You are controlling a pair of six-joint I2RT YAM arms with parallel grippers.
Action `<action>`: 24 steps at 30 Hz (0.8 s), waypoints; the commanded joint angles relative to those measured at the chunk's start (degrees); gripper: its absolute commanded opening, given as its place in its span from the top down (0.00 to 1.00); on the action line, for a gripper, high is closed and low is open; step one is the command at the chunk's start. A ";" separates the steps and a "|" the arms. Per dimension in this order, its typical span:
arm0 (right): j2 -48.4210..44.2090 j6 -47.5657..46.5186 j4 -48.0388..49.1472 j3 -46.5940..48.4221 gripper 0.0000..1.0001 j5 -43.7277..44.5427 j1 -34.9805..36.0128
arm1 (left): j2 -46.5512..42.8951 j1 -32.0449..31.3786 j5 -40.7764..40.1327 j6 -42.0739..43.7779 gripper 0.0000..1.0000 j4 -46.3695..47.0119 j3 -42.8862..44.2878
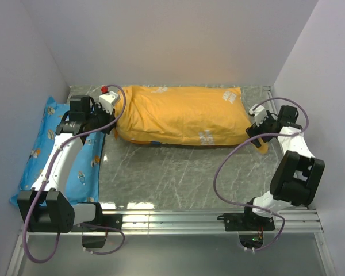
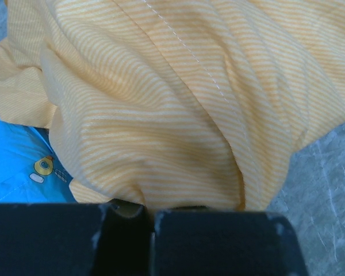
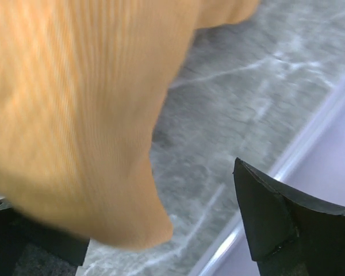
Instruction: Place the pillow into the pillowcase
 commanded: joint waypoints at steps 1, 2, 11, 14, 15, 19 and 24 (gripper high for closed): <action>5.54 -0.77 -6.36 3.77 0.14 0.27 3.04 | 0.21 -0.02 2.94 -0.06 1.00 5.06 1.51; 6.61 -0.50 -7.68 5.42 0.26 0.27 3.30 | 0.39 -0.02 3.03 -0.32 1.00 5.06 1.69; -4.43 6.70 -28.42 18.26 1.00 -23.66 -9.95 | -2.59 1.39 8.74 -5.06 1.00 0.76 8.62; -12.52 10.39 -31.16 20.02 1.00 -31.86 -16.81 | -7.95 3.15 10.06 -7.35 1.00 0.23 9.42; -14.46 13.27 -30.89 20.29 1.00 -33.02 -18.04 | -9.44 3.14 9.80 -7.79 1.00 0.40 9.68; -23.41 24.17 -21.45 20.38 1.00 -32.96 -21.92 | -16.04 3.15 7.08 -9.55 1.00 1.98 10.04; -24.68 35.35 -6.91 16.34 1.00 -20.87 -18.34 | -13.43 3.15 5.85 -9.90 1.00 3.48 10.04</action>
